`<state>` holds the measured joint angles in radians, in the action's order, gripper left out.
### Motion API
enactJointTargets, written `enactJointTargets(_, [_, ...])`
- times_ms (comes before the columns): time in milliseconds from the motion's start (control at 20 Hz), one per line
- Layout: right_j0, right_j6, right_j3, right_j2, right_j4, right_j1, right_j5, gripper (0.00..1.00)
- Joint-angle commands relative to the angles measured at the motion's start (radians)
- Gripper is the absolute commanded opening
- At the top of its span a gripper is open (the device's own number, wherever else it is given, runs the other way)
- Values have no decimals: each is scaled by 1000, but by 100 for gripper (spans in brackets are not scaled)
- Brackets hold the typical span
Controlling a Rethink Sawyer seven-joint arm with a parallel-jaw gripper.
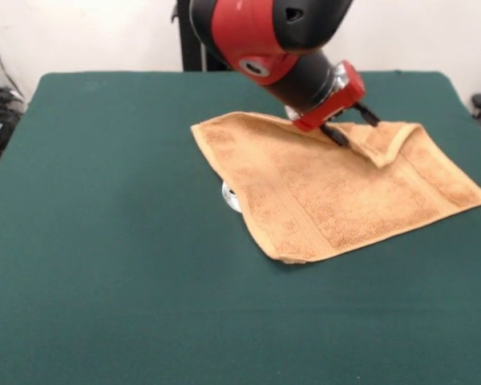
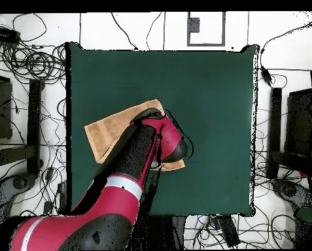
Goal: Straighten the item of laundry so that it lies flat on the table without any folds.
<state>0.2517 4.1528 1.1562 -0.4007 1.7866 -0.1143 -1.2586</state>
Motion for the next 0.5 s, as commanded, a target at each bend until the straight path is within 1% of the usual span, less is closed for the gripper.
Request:
enactJointTargets(50, [16,378,63,128,-80,71,37,100])
enactJointTargets(200, [36,317,55,88,-107,84,158,100])
enactJointTargets(350, [25,327,27,88,-101,113,169,100])
enactJointTargets(450, [20,362,10,85,-88,135,172,100])
enactJointTargets(500, [13,402,-7,90,-68,150,144,100])
